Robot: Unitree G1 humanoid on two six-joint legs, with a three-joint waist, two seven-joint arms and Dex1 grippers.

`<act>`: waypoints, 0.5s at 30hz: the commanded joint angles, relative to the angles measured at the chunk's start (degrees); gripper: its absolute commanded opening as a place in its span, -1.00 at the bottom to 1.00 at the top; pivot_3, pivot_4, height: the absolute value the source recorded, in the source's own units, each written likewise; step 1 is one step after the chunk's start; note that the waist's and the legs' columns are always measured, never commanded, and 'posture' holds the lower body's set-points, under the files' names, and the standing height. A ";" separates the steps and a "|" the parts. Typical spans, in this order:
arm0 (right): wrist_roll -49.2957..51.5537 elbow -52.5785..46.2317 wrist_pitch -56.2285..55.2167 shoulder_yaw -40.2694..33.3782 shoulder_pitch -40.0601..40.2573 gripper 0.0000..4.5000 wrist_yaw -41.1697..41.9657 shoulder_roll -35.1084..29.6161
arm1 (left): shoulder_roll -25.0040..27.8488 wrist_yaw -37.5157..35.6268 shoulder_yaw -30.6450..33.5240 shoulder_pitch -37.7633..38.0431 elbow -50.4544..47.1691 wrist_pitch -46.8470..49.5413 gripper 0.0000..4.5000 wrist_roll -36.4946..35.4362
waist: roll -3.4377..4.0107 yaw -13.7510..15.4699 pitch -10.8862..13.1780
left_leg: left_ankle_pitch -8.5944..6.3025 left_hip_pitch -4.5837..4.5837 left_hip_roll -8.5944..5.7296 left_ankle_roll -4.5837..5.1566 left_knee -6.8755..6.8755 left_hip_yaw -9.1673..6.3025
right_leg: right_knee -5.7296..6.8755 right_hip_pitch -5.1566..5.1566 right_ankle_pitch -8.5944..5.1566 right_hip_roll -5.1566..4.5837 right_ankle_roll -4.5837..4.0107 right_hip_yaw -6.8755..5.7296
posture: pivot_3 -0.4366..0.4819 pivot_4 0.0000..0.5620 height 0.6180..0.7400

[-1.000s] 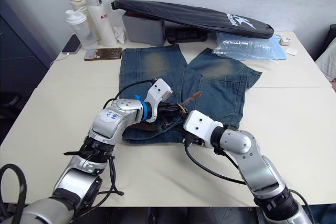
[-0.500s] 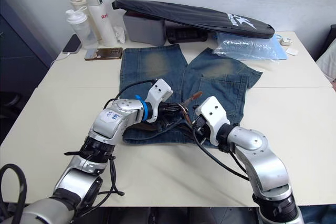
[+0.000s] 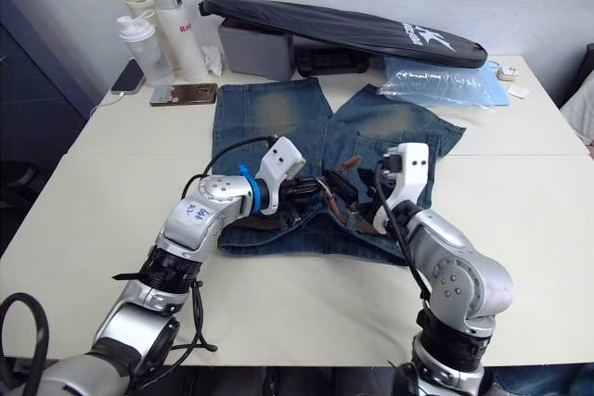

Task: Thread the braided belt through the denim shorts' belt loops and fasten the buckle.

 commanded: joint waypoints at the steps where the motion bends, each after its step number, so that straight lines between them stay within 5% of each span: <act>1: 6.62 -1.10 5.59 -6.90 -2.92 0.99 -5.11 5.18 | -0.63 0.56 -0.42 0.29 -3.19 -6.60 -1.00 1.62 | 0.06 -0.08 -0.04 | -0.01 -0.01 0.00 0.01 -0.02 0.00 | -0.02 -0.01 0.00 0.00 0.00 0.00 | -0.05 -0.47 1.00; 10: 22.64 2.00 3.75 -17.64 -8.45 0.99 -22.18 15.12 | 2.73 -1.05 -6.81 1.73 -1.49 -22.06 -1.00 10.45 | 0.30 -0.18 -0.20 | 0.01 -0.47 -0.04 0.06 -0.08 0.02 | -0.04 -0.43 0.03 -0.04 0.04 0.01 | -0.05 -0.47 1.00; 13: 26.43 3.25 1.97 -15.96 -6.77 0.62 -27.20 13.98 | 1.61 -1.01 -5.74 1.78 -1.14 -21.81 -1.00 10.02 | 0.32 -0.24 -0.22 | 0.05 -0.60 -0.04 0.11 -0.09 0.09 | 0.04 -0.67 0.03 -0.02 0.05 0.08 | -0.05 -0.47 1.00; 15: 28.55 3.85 0.83 -14.32 -5.39 0.18 -29.72 12.93 | 1.03 -0.76 -5.00 1.47 -0.72 -21.62 -1.00 9.84 | 0.34 -0.31 -0.23 | 0.08 -0.62 -0.03 0.13 -0.10 0.16 | 0.08 -0.75 0.03 0.00 0.05 0.13 | -0.05 -0.47 1.00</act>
